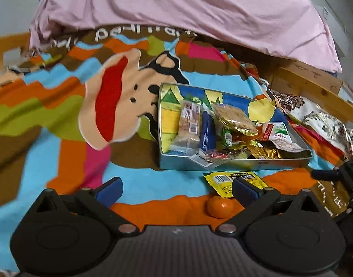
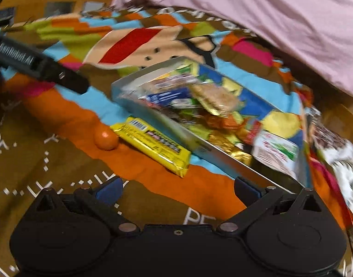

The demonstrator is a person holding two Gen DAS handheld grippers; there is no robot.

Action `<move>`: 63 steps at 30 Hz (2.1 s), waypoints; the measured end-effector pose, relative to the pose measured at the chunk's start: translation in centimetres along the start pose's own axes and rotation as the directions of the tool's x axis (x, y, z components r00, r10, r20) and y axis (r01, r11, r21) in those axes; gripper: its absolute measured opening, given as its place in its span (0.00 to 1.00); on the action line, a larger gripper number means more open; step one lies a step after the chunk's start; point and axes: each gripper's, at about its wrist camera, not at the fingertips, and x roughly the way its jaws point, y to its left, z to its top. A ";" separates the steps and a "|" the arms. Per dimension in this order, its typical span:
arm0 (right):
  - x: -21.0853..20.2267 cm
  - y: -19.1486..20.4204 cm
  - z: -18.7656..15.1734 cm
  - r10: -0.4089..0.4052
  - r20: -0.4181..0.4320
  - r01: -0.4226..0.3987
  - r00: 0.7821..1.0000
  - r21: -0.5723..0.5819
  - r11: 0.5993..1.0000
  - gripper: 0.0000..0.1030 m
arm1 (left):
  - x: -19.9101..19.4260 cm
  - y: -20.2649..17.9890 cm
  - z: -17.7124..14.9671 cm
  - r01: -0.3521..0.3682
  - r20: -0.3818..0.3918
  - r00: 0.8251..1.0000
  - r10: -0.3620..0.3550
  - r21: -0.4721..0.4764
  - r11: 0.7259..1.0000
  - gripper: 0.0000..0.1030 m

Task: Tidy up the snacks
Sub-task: 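Lower both tools toward the yellow wrapped bar and the orange, then grasp the yellow wrapped bar with the right tool and lift it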

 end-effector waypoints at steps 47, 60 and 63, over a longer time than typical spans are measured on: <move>5.6 6.5 -0.1 -0.120 0.164 0.192 0.979 -0.552 0.812 0.17 | 2.9 -0.6 -1.1 0.211 -0.109 0.971 -0.214 -0.036 0.977 1.00; -0.2 2.1 0.3 -0.123 0.090 0.138 0.988 -0.188 0.972 0.14 | 3.5 -1.4 -1.7 0.190 -0.137 0.974 -0.182 0.041 0.981 0.99; -2.4 1.1 0.0 -0.123 0.086 0.125 0.989 -0.020 0.992 0.13 | 3.7 -1.8 -1.9 0.177 -0.148 0.975 -0.163 0.082 0.981 0.99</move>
